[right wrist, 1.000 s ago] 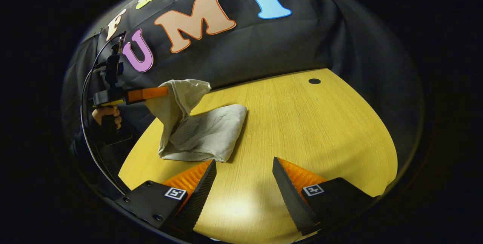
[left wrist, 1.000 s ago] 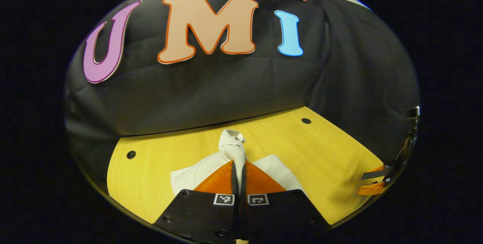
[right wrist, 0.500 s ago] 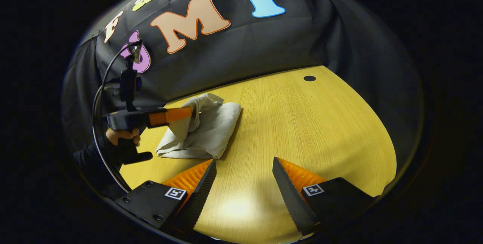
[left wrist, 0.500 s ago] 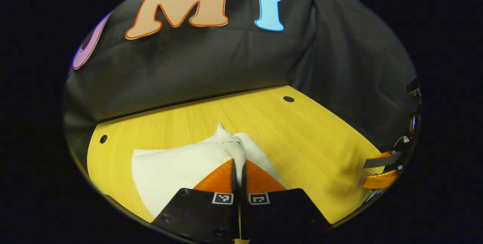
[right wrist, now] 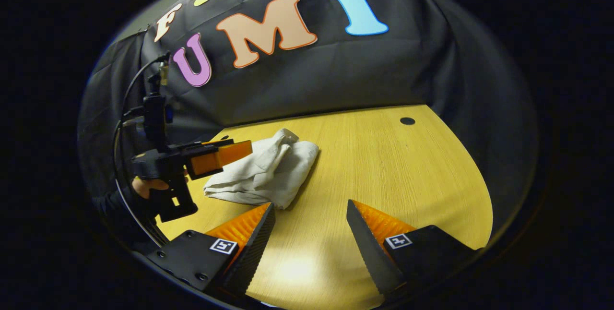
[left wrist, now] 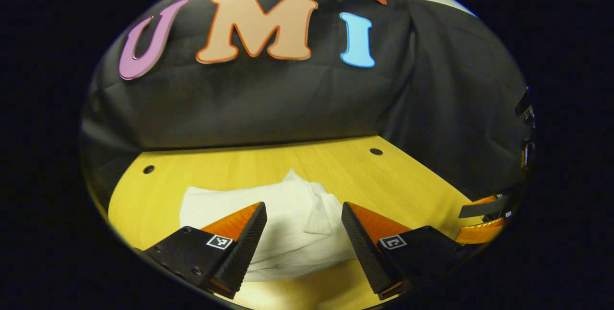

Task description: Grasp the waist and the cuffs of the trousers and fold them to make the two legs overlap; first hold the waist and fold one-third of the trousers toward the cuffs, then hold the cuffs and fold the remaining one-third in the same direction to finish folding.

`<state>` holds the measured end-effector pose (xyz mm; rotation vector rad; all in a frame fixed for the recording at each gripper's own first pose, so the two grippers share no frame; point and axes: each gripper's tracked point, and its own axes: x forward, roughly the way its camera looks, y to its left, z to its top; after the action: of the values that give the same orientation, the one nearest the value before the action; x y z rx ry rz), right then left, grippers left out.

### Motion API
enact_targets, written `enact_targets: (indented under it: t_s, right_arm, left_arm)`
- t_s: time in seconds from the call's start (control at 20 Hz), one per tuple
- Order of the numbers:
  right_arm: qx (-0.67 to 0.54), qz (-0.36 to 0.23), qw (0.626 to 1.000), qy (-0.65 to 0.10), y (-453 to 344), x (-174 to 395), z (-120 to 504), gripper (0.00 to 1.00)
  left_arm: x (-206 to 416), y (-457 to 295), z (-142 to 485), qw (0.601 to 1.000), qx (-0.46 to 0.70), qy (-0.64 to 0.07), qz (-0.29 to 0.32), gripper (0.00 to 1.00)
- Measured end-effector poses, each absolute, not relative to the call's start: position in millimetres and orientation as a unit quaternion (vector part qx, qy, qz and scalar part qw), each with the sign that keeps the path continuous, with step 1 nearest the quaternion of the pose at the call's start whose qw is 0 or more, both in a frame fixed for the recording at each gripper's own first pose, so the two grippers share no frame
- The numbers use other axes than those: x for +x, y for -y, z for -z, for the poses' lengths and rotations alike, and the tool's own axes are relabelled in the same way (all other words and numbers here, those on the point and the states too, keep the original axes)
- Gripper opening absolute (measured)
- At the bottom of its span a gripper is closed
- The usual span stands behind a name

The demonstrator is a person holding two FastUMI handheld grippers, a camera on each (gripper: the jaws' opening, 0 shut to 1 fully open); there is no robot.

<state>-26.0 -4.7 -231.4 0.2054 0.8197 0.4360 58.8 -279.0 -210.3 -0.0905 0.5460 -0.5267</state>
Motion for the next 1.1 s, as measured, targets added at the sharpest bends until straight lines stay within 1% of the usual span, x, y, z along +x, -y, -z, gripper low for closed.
enact_targets:
  t_s: [0.05, 0.15, 0.35, 0.6, 0.7, 0.75, 0.8, 0.9, 0.95, 1.0, 1.05, 1.1]
  right_arm:
    - [0.098, -0.214, 0.894, -0.382, -1, -23, 222, 0.96]
    - [0.094, -0.216, 0.908, -0.348, -18, -7, 199, 0.96]
    - [0.075, -0.208, 0.940, -0.261, -50, 22, 138, 0.96]
    - [0.077, -0.191, 0.963, -0.175, -86, 38, 66, 0.96]
    - [0.078, -0.180, 0.969, -0.153, -92, 38, 52, 0.96]
    - [0.074, -0.175, 0.971, -0.145, -94, 37, 47, 0.91]
    - [0.069, -0.171, 0.973, -0.142, -96, 35, 42, 0.96]
    - [0.064, -0.166, 0.974, -0.141, -101, 33, 40, 0.96]
    - [0.064, -0.163, 0.975, -0.138, -102, 33, 39, 0.92]
    - [0.067, -0.159, 0.976, -0.135, -102, 33, 35, 0.91]
    - [0.070, -0.157, 0.976, -0.132, -103, 32, 32, 0.96]
    - [0.072, -0.156, 0.977, -0.129, -104, 29, 29, 0.96]
  left_arm:
    - [56, 268, 197, 0.933, -0.048, -0.257, 0.248, 0.96]
    - [50, 241, 173, 0.940, -0.058, -0.243, 0.231, 0.94]
    - [48, 173, 129, 0.955, -0.064, -0.207, 0.202, 0.95]
    - [53, 102, 82, 0.971, -0.057, -0.161, 0.168, 0.95]
    - [55, 77, 65, 0.977, -0.046, -0.140, 0.154, 0.95]
    - [57, 66, 59, 0.980, -0.039, -0.129, 0.147, 0.95]
    - [57, 59, 54, 0.982, -0.034, -0.121, 0.142, 0.95]
    - [57, 47, 45, 0.985, -0.030, -0.107, 0.135, 0.95]
    - [57, 42, 43, 0.985, -0.029, -0.104, 0.132, 0.94]
    - [57, 38, 40, 0.986, -0.028, -0.100, 0.132, 0.95]
    - [57, 37, 39, 0.986, -0.027, -0.097, 0.134, 0.95]
    - [57, 34, 36, 0.986, -0.027, -0.096, 0.133, 0.95]
